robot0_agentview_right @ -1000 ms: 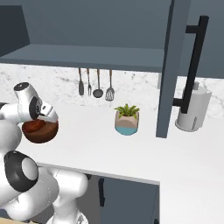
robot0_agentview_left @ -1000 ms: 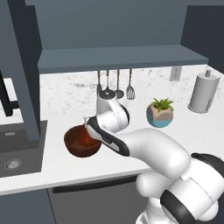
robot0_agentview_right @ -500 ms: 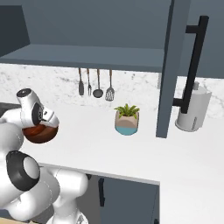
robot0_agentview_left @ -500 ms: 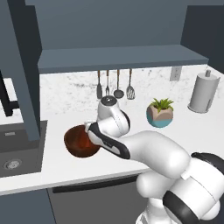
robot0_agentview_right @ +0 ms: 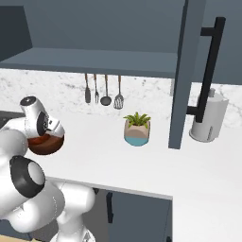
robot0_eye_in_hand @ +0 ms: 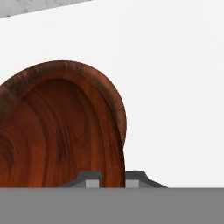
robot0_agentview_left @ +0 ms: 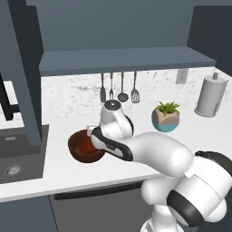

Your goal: Pick up the bowls on the counter and stack them on top of one another in the open cabinet. Place the smaller bowl on top of the larger bowl.

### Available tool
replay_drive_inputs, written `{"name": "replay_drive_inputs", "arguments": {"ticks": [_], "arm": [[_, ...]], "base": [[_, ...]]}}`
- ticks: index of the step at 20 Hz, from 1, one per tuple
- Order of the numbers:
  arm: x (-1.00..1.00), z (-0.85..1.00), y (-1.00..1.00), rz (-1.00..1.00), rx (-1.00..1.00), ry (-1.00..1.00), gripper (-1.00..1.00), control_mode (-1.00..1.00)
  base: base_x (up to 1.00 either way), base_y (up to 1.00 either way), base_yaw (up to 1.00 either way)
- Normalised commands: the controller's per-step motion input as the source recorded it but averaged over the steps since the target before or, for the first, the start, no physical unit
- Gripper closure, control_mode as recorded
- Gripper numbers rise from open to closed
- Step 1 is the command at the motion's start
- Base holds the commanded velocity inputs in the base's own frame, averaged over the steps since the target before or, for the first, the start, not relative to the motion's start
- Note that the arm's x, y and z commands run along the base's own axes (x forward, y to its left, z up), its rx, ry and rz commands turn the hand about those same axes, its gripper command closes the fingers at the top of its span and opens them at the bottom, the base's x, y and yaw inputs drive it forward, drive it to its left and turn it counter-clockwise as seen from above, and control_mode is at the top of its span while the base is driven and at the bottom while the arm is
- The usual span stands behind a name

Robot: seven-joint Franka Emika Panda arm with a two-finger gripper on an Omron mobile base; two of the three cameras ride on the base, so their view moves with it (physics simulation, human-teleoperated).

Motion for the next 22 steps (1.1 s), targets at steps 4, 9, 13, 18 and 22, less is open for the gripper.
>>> {"name": "replay_drive_inputs", "arguments": {"ticks": [4,9,13,18,22], "arm": [[0.04,-0.02,0.00,-0.01,0.02,0.00,1.00,-1.00],[0.06,-0.32,0.00,-0.02,0.00,0.00,1.00,-1.00],[0.14,-0.28,0.00,-0.03,0.00,0.00,1.00,-1.00],[0.04,-0.03,0.00,-0.01,0.00,-0.01,1.00,-1.00],[0.00,0.00,0.00,0.00,0.00,0.00,-1.00,-1.00]], "base": [[0.00,0.00,0.00],[0.00,0.00,0.00],[0.00,0.00,0.00],[0.00,0.00,0.00],[0.00,0.00,0.00]]}}
